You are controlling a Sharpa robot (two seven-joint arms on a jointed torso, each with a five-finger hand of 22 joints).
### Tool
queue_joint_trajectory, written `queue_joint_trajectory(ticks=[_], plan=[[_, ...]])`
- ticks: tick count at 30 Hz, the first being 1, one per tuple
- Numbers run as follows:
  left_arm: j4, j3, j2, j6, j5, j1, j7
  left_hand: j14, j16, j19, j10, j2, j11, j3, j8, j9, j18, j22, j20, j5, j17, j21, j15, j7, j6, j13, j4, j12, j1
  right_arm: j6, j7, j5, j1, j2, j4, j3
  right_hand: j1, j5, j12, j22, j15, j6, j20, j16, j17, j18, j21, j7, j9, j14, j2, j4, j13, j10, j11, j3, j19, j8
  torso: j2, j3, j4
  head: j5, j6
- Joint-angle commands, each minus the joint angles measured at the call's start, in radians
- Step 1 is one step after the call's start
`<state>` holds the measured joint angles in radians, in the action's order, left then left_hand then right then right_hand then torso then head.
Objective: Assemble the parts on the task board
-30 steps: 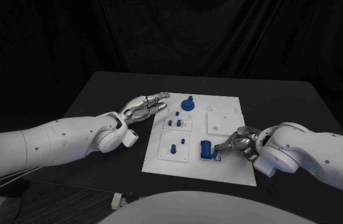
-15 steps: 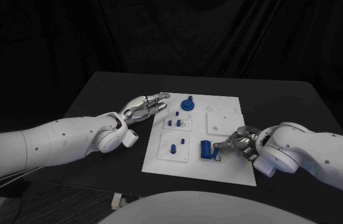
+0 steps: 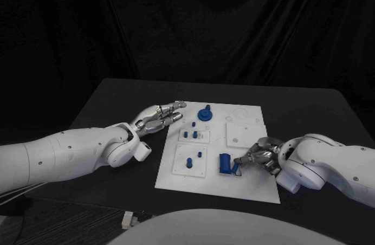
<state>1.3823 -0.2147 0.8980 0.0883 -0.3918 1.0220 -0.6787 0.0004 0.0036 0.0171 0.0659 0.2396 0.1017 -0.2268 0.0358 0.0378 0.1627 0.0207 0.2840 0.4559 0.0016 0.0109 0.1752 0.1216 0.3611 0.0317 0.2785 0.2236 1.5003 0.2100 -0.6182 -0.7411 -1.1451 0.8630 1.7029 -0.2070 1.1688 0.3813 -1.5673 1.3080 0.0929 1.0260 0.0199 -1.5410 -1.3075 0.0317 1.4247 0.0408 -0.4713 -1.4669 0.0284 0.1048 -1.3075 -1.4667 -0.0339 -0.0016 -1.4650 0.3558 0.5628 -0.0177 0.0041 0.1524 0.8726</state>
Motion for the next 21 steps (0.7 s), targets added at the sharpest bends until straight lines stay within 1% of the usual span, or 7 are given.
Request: queue_joint_trajectory(ticks=[1,2,4,8,21], plan=[[0.002,0.001,-0.001,-0.011,0.001,-0.001,-0.093,0.002,-0.003,0.0,-0.002,-0.001,0.002,0.008,0.003,0.001,0.012,0.001,0.01,0.006,-0.001,0.005,0.007,0.008,-0.001,0.001,0.001,-0.002,0.011,0.001,-0.014,-0.029,0.003,-0.004,0.0,0.0,0.01,0.016,-0.004,0.21,0.009,-0.022,-0.007,0.003,-0.182,0.008,-0.007,-0.01,-0.049,-0.088,-0.002,-0.012,-0.263,-0.104,-0.01,-0.004,-0.034,0.048,0.0,-0.0001,0.0005,0.001,0.0],[0.002,0.001,-0.001,-0.011,0.001,-0.002,-0.093,0.002,-0.003,0.0,-0.002,-0.001,0.002,0.008,0.003,0.001,0.012,0.001,0.01,0.007,-0.001,0.005,0.008,0.008,0.0,0.001,0.001,-0.002,0.012,-0.001,-0.014,-0.029,0.003,-0.005,0.0,0.0,0.01,0.02,-0.004,0.21,0.01,-0.035,-0.009,0.003,-0.181,0.008,-0.008,-0.012,-0.074,-0.088,-0.005,-0.014,-0.263,-0.104,-0.012,-0.004,-0.033,0.072,0.0,-0.0002,0.0007,0.001,0.0],[0.002,0.001,-0.002,-0.012,0.001,-0.002,-0.093,0.002,-0.003,0.0,-0.002,-0.001,0.002,0.008,0.003,0.001,0.012,0.001,0.01,0.007,-0.001,0.005,0.008,0.008,0.0,0.001,0.001,-0.002,0.012,-0.002,-0.014,-0.03,0.003,-0.006,0.0,0.0,0.01,0.034,-0.004,0.209,0.011,-0.048,-0.011,0.004,-0.18,0.009,-0.009,-0.014,-0.094,-0.087,-0.006,-0.016,-0.263,-0.104,-0.014,-0.003,-0.033,0.091,0.0,-0.0002,0.0009,0.0,0.0],[0.001,0.001,-0.002,-0.013,0.001,-0.002,-0.093,0.002,-0.003,0.0,-0.002,-0.001,0.002,0.008,0.003,0.001,0.012,0.001,0.01,0.007,-0.001,0.005,0.008,0.008,0.0,0.001,0.001,-0.002,0.012,-0.004,-0.014,-0.031,0.003,-0.008,-0.001,0.0,0.009,0.044,-0.004,0.209,0.012,-0.058,-0.011,0.004,-0.179,0.009,-0.011,-0.015,-0.109,-0.087,-0.007,-0.017,-0.263,-0.104,-0.015,-0.002,-0.032,0.104,0.0,-0.0003,0.0013,0.0,0.0],[-0.001,0.001,-0.004,-0.016,0.001,-0.005,-0.091,0.002,-0.003,0.0,-0.003,-0.001,0.002,0.009,0.003,0.001,0.012,0.001,0.01,0.008,-0.001,0.005,0.01,0.008,-0.001,0.0,0.0,-0.003,0.013,0.0,-0.013,-0.031,0.003,-0.008,0.002,0.0,0.011,0.064,-0.004,0.209,0.013,-0.072,-0.012,0.004,-0.179,0.009,-0.011,-0.016,-0.127,-0.087,-0.011,-0.018,-0.263,-0.104,-0.016,0.003,-0.032,0.12,0.0,-0.0001,0.0012,-0.001,0.0]])
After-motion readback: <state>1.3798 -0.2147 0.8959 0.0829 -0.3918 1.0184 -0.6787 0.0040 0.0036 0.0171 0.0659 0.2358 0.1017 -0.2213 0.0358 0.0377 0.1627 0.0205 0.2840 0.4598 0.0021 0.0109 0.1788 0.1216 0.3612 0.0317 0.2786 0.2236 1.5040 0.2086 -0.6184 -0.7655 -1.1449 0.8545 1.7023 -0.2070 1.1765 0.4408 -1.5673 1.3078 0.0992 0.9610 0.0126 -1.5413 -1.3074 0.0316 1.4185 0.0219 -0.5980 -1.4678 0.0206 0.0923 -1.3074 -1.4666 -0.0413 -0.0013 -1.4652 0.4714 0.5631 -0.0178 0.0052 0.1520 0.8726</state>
